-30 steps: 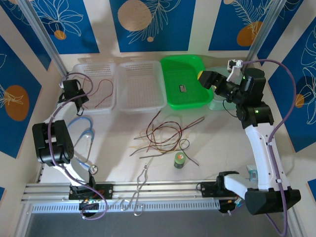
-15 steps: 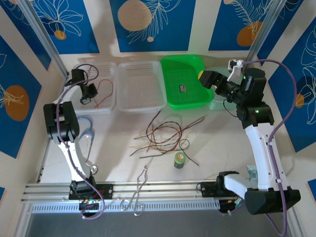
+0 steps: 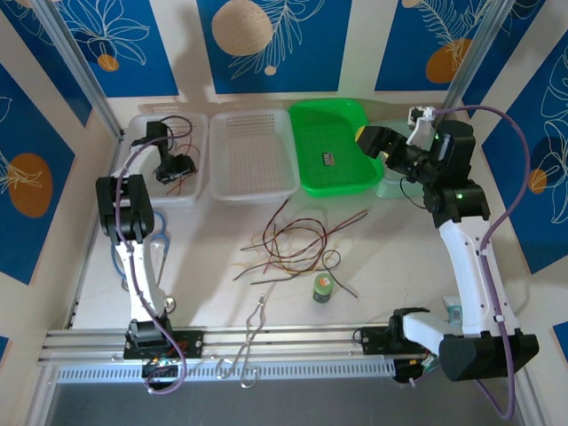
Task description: Untangle the cables
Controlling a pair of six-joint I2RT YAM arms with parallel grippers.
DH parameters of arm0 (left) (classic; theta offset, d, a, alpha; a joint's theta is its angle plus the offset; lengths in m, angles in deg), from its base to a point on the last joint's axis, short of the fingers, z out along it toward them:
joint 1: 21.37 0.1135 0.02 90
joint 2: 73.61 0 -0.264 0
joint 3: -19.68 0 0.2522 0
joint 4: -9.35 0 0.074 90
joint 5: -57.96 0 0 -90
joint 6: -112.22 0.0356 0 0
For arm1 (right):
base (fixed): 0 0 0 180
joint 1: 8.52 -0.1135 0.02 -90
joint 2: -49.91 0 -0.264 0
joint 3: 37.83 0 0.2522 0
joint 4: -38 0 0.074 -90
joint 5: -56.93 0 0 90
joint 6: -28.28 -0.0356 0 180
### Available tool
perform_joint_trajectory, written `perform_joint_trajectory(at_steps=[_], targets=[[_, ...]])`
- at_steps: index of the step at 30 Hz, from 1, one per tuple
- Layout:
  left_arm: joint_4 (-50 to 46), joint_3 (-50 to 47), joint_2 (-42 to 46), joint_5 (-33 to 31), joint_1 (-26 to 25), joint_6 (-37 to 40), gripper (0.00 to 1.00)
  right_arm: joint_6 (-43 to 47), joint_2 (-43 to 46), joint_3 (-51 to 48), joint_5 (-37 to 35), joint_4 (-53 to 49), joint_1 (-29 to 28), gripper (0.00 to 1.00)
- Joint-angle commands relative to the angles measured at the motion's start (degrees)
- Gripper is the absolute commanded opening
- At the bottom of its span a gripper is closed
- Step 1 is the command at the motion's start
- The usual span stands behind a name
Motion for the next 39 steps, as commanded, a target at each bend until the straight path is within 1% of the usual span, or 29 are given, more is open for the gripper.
perform_joint_trajectory(at_steps=[1, 4, 8, 12, 15, 17, 20, 22, 24, 25, 27, 28, 29, 31, 33, 36, 37, 39], targets=[[-1.29, -0.76, 6.01, -1.54, -0.01, 1.21, 0.70, -0.95, -0.65, 0.25, 1.28, 0.75, -1.11, 0.92], [-0.17, -1.82, 10.11, -5.17, -0.11, 0.93, 0.78, -0.77, -0.99, 0.69, 0.83, -0.10, -2.24, 0.92], [0.52, -2.26, 14.36, -7.25, -0.10, 1.04, 0.87, 0.14, -0.36, 0.71, -0.38, -1.39, -3.70, 0.92], [1.40, -4.71, 19.34, -7.88, -0.27, 1.42, 0.88, 0.62, 0.62, -0.72, -1.29, -3.31, -5.35, 0.92], [4.07, -9.49, 25.51, -6.81, -1.41, 2.33, 0.86, 0.79, -1.07, -2.18, -3.67, -7.59, -10.38, 0.91], [4.11, -12.71, 29.48, -5.94, -3.28, 3.30, 0.85, 2.07, -3.16, -3.77, -6.73, -10.47, -16.39, 0.90], [3.12, -17.27, 35.28, -5.62, -7.01, 3.93, 0.85, 3.10, -5.66, -5.73, -13.92, -13.27, -23.91, 0.90], [3.37, -21.55, 39.26, -5.40, -10.36, 4.16, 0.84, 3.61, -6.86, -6.96, -16.39, -13.67, -27.22, 0.88], [3.14, -25.51, 43.07, -5.63, -13.72, 3.62, 0.85, 4.02, -8.46, -8.98, -17.65, -13.31, -30.37, 0.83], [2.80, -27.49, 44.68, -5.27, -15.04, 2.81, 0.85, 4.73, -9.38, -10.01, -17.06, -12.85, -31.59, 0.78], [1.97, -31.25, 47.47, -6.09, -17.62, -0.56, 0.84, 7.92, -11.38, -11.74, -13.35, -11.41, -33.09, 0.71], [3.21, -33.97, 49.18, -6.47, -18.79, -2.24, 0.83, 9.70, -12.71, -12.46, -11.92, -10.71, -33.77, 0.65], [5.13, -36.95, 50.94, -6.77, -20.02, -3.33, 0.82, 11.21, -13.87, -13.04, -11.73, -10.09, -34.41, 0.61], [7.16, -41.26, 53.73, -8.05, -22.74, -4.78, 0.81, 12.82, -15.94, -13.84, -13.75, -8.83, -35.49, 0.56], [7.68, -44.31, 56.03, -9.10, -25.45, -5.47, 0.81, 12.33, -17.88, -13.65, -14.84, -7.65, -35.91, 0.52], [8.64, -49.66, 59.59, -10.19, -27.95, -9.28, 0.81, 8.34, -21.78, -11.77, -15.03, -7.07, -36.45, 0.52], [9.86, -51.90, 60.90, -10.06, -28.53, -11.42, 0.81, 4.60, -23.30, -11.36, -15.50, -6.72, -36.61, 0.52], [12.53, -55.96, 63.15, -9.62, -29.84, -14.21, 0.80, -2.67, -26.25, -10.53, -14.00, -6.26, -36.12, 0.52]])
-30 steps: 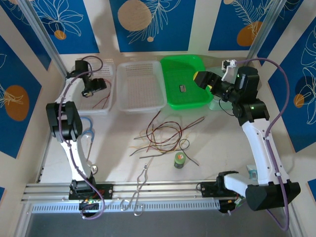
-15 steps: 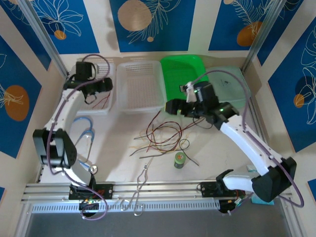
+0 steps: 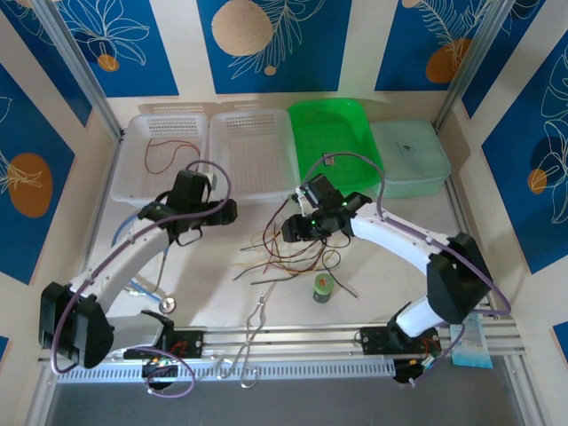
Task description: Untangle the cables
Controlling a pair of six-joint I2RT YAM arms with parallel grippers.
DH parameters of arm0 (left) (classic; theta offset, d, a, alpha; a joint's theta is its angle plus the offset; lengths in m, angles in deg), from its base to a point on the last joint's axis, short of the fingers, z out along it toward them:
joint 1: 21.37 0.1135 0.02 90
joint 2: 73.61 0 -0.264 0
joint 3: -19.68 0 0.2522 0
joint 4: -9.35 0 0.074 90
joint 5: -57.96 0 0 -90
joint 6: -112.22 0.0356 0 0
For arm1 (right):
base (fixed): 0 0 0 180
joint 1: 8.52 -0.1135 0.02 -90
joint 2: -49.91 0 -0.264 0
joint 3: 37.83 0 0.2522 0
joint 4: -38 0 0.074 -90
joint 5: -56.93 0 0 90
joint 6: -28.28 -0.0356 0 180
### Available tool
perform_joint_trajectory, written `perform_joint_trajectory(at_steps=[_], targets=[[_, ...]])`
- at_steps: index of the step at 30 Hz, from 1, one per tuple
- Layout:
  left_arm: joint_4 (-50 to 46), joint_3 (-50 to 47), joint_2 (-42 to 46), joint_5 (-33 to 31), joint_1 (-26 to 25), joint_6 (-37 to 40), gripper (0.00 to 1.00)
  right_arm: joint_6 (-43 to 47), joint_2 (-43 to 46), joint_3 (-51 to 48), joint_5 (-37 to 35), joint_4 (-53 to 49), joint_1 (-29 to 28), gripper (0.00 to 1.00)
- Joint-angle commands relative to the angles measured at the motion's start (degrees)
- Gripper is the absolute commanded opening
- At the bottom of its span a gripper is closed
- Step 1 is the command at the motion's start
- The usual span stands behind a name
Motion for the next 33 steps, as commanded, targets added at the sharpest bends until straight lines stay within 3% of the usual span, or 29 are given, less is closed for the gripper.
perform_joint_trajectory(at_steps=[1, 9, 20, 33], targets=[[4.51, -5.26, 4.10, -1.94, -2.02, -6.92, 0.80, -11.63, -3.99, 2.59, 1.07, 1.84, 0.20, 0.51], [5.96, -12.30, 7.81, -2.22, -6.21, -12.18, 0.79, -31.59, -6.93, -1.91, -1.56, 14.82, -2.01, 0.39], [6.08, -15.93, 10.21, -1.35, -7.37, -14.00, 0.79, -43.48, -8.82, -5.19, -10.15, 19.85, -2.90, 0.42], [4.80, -16.12, 11.81, -1.64, -7.56, -13.99, 0.80, -45.99, -13.68, -5.08, -8.06, 26.48, -0.89, 0.36]])
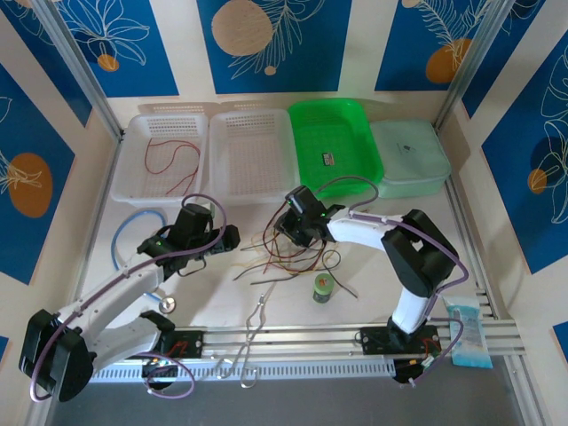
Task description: Untangle the cables
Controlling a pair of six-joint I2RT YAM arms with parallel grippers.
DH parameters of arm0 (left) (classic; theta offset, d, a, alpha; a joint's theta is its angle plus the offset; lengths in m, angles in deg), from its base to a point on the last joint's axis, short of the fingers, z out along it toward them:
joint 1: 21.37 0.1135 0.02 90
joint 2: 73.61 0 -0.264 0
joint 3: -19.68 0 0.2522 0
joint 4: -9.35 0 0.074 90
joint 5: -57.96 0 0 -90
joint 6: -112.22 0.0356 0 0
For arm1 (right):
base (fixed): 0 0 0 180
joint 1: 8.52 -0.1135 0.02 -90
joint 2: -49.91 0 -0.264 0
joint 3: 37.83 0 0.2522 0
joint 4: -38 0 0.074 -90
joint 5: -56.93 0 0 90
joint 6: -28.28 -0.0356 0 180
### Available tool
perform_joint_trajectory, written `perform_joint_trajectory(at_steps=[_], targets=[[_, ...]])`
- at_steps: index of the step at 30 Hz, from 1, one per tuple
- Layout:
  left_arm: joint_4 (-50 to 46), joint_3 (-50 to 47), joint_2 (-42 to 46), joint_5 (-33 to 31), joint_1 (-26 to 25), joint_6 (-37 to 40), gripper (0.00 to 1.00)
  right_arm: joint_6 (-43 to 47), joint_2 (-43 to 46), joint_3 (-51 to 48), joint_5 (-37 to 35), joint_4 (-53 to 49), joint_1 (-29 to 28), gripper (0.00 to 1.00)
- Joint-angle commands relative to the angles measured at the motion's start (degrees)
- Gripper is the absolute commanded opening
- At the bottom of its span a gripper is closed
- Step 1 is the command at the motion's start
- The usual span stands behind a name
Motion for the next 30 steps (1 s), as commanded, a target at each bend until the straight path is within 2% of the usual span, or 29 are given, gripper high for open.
perform_joint_trajectory(at_steps=[1, 5, 10, 12, 15, 18, 24, 30], targets=[[-0.56, -0.56, 0.68, -0.18, -0.67, -0.48, 0.80, -1.72, -0.96, 0.12, 0.21, 2.53, 0.72, 0.33], [-0.89, 0.09, 0.52, -0.09, -0.68, -0.38, 0.80, -2.41, -2.32, 0.16, 0.85, 4.41, 1.35, 0.26], [-1.81, 1.28, -0.09, 0.02, -0.70, 0.23, 0.80, -2.76, -4.21, 0.31, 1.93, 6.99, 2.30, 0.25], [-1.87, 1.43, -0.10, -0.04, -0.70, 0.28, 0.80, -2.68, -4.71, 0.51, 2.20, 7.51, 2.65, 0.21], [-2.62, 1.89, -0.19, -0.34, -0.83, 0.39, 0.80, -2.49, -4.51, 0.43, 3.05, 9.21, 3.03, 0.14], [-3.03, 2.01, 0.06, -0.70, -0.96, 0.54, 0.80, -2.50, -3.82, 0.21, 2.78, 9.71, 2.94, 0.00], [-3.93, 2.60, -0.51, -1.05, -1.14, -0.09, 0.79, -3.87, 2.09, -3.64, 0.57, 11.88, 2.77, 0.00], [-1.28, 4.56, -3.35, 1.82, -1.15, -0.17, 0.79, -4.48, 12.44, -7.50, -6.14, 11.51, 1.26, 0.00]])
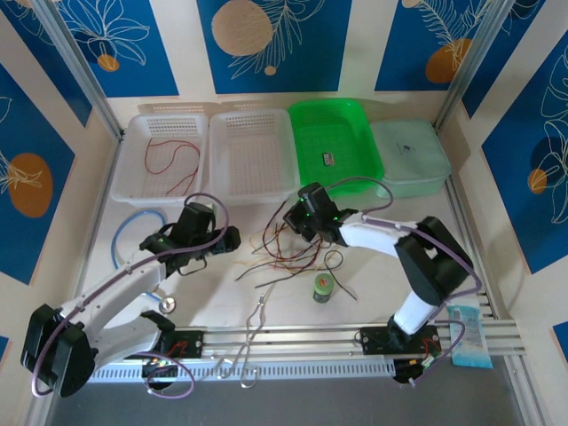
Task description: Untangle the cables
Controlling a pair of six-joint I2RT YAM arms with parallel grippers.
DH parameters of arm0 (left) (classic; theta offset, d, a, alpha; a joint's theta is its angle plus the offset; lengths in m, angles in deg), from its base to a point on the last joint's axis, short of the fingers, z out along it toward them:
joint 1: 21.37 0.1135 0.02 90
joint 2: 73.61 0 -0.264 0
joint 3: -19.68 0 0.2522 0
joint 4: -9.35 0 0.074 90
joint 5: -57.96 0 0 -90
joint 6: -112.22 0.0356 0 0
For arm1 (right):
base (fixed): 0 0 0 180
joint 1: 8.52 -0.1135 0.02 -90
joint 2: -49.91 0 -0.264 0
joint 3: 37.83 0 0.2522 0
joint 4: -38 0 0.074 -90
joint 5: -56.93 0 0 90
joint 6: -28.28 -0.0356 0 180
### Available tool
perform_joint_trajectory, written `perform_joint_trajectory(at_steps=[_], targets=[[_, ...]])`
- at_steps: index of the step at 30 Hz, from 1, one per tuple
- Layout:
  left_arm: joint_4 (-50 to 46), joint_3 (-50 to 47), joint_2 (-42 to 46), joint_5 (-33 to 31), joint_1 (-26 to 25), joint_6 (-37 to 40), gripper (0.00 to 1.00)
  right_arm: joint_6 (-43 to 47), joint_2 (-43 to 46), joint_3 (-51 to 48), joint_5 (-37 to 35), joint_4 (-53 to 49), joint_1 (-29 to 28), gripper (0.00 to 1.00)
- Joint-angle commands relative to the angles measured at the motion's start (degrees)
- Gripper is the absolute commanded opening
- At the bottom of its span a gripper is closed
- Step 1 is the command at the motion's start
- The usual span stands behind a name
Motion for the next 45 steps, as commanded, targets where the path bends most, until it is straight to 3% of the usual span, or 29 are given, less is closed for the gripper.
perform_joint_trajectory(at_steps=[1, 9, 15, 22, 28, 34, 45], targets=[[1.54, 3.08, -1.74, 2.03, -0.64, -0.21, 0.79, -0.54, 5.95, -1.11, -4.91, 0.60, -0.72, 0.00], [0.38, 7.42, -5.15, 3.77, -0.63, 3.40, 0.75, 6.03, 15.60, 1.06, -9.59, -4.25, -0.38, 0.00], [-3.62, 13.21, -5.63, 6.48, -0.55, 7.64, 0.73, 13.44, 19.81, 5.40, -5.10, -7.09, 2.03, 0.00], [-5.42, 18.18, -5.02, 8.29, -0.09, 11.63, 0.73, 14.62, 24.03, 7.98, -1.79, -5.50, 3.62, 0.00], [-6.98, 22.79, -5.31, 14.64, 0.24, 15.23, 0.69, 20.14, 23.21, 14.33, 3.47, -12.28, 6.60, 0.00], [-2.61, 23.49, -5.32, 24.04, 0.15, 21.19, 0.63, 20.93, 21.30, 13.38, 10.68, -12.76, 10.09, 0.00], [6.71, 21.13, -7.33, 28.88, -2.41, 31.49, 0.60, 23.68, 19.80, 14.24, 15.04, -13.86, 10.09, 0.00]])
